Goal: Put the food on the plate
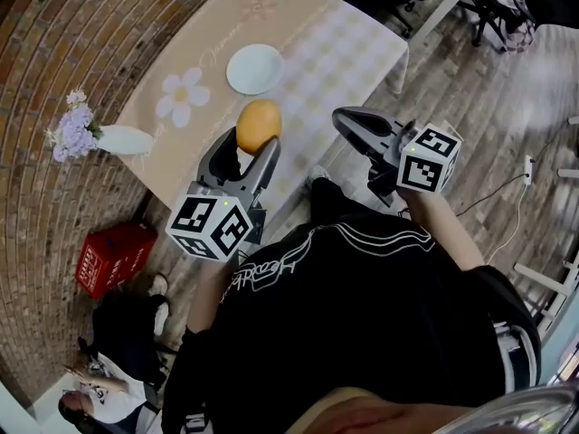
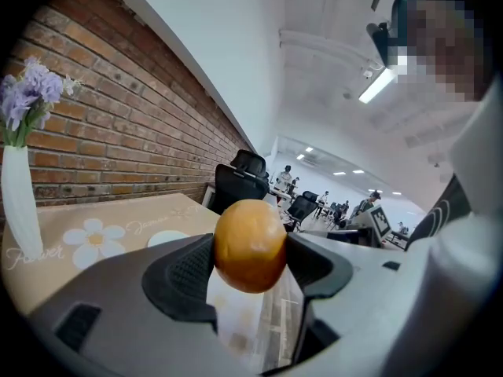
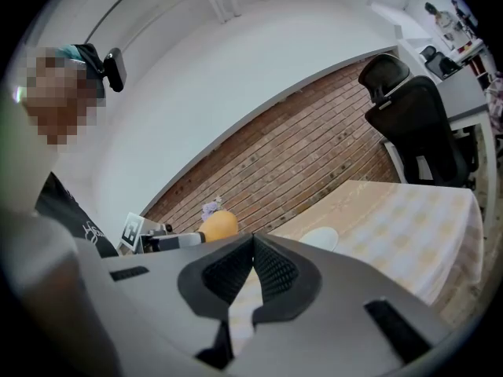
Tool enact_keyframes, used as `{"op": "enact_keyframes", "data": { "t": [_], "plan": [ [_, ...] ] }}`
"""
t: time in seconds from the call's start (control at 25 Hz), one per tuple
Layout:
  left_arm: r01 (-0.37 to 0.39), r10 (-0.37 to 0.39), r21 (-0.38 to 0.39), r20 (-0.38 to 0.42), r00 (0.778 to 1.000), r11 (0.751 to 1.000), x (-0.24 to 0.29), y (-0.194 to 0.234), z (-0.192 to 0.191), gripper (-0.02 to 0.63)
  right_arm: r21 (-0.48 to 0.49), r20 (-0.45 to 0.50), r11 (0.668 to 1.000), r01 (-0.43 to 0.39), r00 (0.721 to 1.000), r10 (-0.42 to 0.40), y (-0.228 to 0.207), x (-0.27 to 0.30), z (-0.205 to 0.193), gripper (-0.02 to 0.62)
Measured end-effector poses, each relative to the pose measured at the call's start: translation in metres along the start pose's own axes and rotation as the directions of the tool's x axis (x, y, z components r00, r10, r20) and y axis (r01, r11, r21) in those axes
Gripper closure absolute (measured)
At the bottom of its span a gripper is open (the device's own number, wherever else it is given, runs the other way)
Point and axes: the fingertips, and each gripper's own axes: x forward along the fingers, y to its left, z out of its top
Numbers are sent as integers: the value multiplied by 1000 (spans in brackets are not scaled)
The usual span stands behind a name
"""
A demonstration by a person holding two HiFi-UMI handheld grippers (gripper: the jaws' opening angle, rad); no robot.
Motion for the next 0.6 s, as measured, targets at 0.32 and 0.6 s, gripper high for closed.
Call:
{"op": "enact_keyframes", "data": {
  "t": [0.32,0.6],
  "plan": [
    [-15,15,-23,-27,1000,1000,40,36,7,319,4,-52,1000,14,999,-14,-44,31,6,599],
    [-51,51,6,-24,998,999,71,70,23,319,31,-82,999,25,996,-22,-75,50,8,600]
  ]
}}
